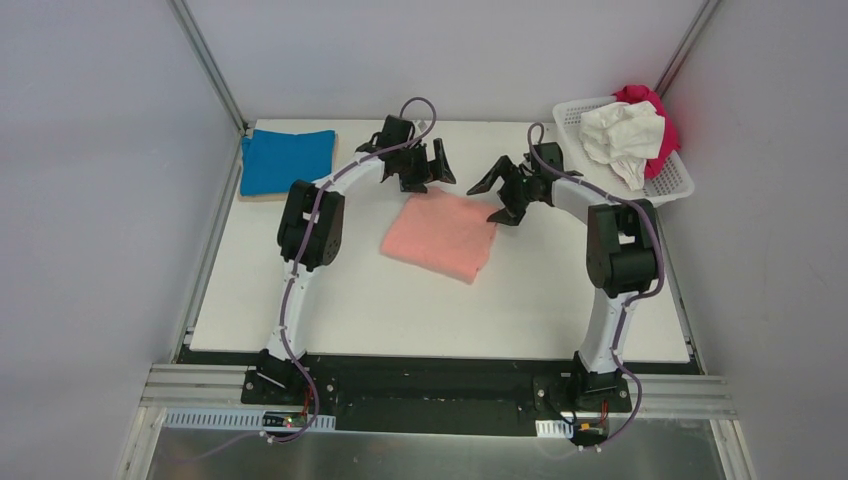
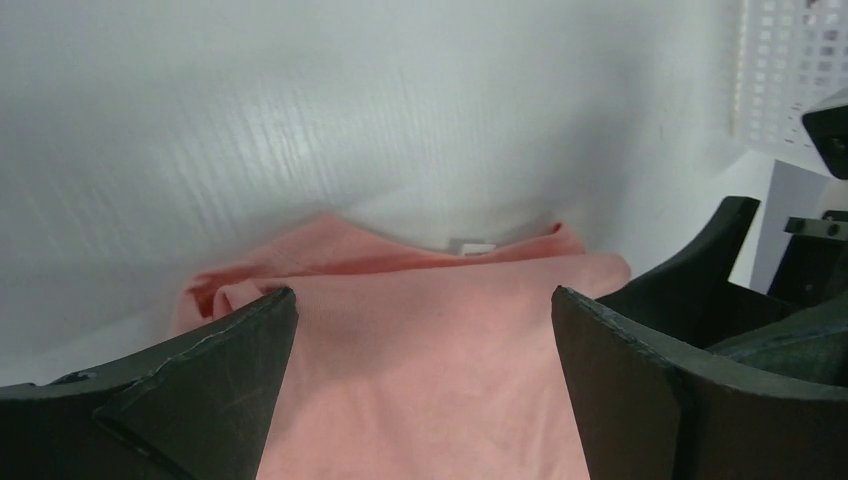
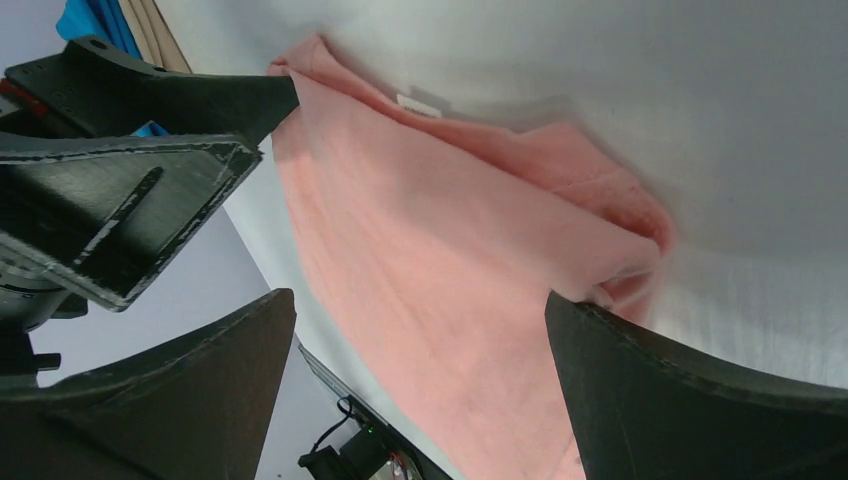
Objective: Fold and stack the t-shirts
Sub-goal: Smooth out wrinkles on the folded tshirt
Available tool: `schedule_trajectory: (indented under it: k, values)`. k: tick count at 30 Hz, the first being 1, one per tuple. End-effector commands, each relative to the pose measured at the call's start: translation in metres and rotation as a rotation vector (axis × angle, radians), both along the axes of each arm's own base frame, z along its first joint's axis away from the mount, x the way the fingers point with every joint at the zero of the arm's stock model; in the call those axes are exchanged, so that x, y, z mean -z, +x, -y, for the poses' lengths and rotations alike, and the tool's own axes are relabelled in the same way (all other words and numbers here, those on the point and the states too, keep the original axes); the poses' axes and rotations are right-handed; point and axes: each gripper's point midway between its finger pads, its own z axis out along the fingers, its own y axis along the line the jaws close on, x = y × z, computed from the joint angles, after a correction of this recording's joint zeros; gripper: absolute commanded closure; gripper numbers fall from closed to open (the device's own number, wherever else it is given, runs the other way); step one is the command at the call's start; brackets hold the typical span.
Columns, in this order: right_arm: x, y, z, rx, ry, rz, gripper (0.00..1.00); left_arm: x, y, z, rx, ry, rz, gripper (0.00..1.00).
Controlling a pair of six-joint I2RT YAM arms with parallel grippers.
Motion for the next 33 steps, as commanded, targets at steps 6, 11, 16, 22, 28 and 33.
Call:
schedule_trajectory:
  k: [6, 11, 16, 22, 28, 33]
  values:
    - [0.047, 0.035, 0.018, 0.061, -0.043, -0.058, 0.01, 0.047, 0.012, -0.032, -0.122, 0.150, -0.048, 0.01]
    - [0.076, 0.038, 0.036, 0.106, -0.108, -0.145, 0.00, 0.069, -0.016, -0.067, -0.210, 0.278, -0.097, 0.01]
    - [0.053, 0.041, 0.039, 0.059, -0.127, -0.078, 0.01, 0.053, -0.029, -0.079, -0.225, 0.305, -0.075, 0.01]
    - [-0.025, 0.043, 0.040, -0.054, -0.163, 0.067, 0.01, -0.022, -0.004, -0.083, -0.243, 0.307, 0.117, 0.01]
    - [-0.073, 0.008, 0.032, -0.073, -0.124, 0.133, 0.01, -0.076, -0.030, -0.073, -0.207, 0.248, 0.190, 0.01]
    - [-0.073, -0.054, -0.013, -0.179, 0.034, 0.129, 0.01, -0.068, -0.084, -0.053, -0.116, 0.212, 0.126, 0.01]
